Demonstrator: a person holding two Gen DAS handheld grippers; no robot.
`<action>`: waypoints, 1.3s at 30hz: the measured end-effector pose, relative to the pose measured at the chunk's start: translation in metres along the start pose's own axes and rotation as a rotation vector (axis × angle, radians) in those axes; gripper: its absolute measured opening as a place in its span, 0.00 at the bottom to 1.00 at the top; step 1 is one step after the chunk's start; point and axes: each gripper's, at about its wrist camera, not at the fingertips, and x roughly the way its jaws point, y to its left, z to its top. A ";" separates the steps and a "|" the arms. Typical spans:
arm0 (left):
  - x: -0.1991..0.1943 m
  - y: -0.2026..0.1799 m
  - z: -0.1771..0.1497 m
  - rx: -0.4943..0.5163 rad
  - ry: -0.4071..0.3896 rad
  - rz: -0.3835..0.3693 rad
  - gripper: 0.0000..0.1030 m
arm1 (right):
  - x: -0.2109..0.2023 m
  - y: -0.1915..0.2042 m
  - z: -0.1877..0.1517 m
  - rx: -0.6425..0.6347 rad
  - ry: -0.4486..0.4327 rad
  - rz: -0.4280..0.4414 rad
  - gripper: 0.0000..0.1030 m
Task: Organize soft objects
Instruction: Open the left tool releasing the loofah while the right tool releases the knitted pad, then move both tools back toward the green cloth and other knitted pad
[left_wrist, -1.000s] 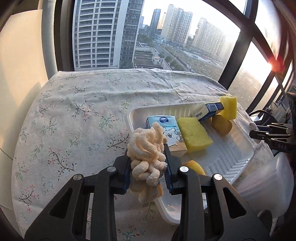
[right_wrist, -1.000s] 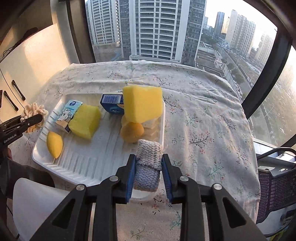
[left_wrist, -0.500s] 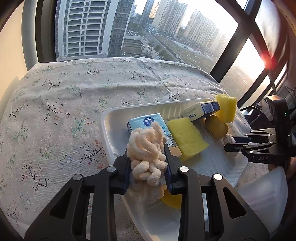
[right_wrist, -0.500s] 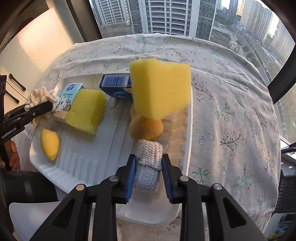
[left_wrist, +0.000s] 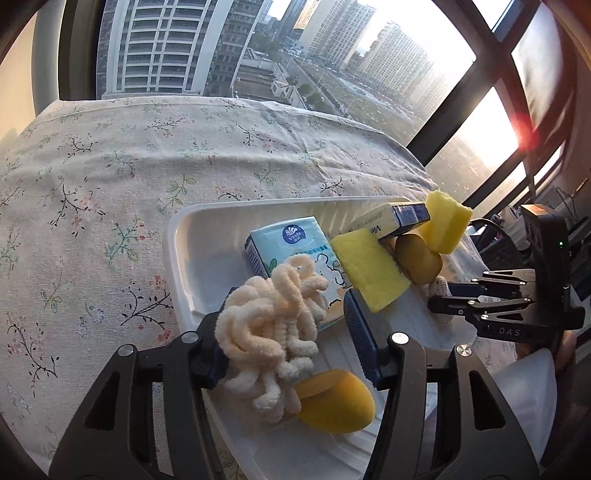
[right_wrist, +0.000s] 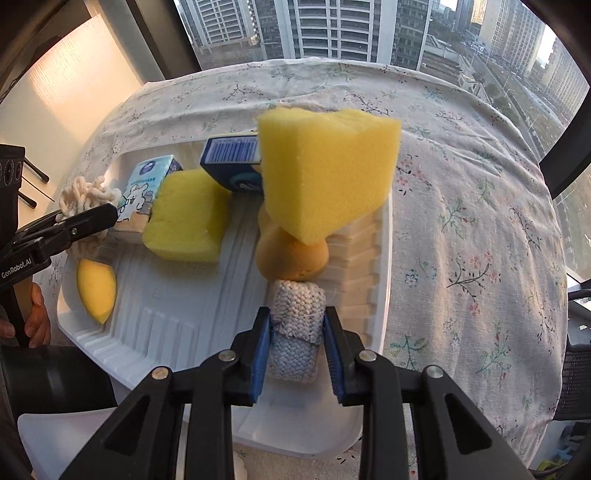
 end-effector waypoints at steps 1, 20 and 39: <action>-0.001 -0.001 0.000 -0.001 0.001 -0.005 0.60 | 0.000 0.000 0.000 0.000 0.006 0.007 0.32; -0.067 -0.004 -0.002 -0.082 -0.172 0.042 0.62 | -0.061 -0.024 -0.020 0.106 -0.126 -0.013 0.66; -0.141 0.031 -0.083 -0.194 -0.257 0.403 0.62 | -0.092 -0.074 -0.113 0.272 -0.129 -0.119 0.67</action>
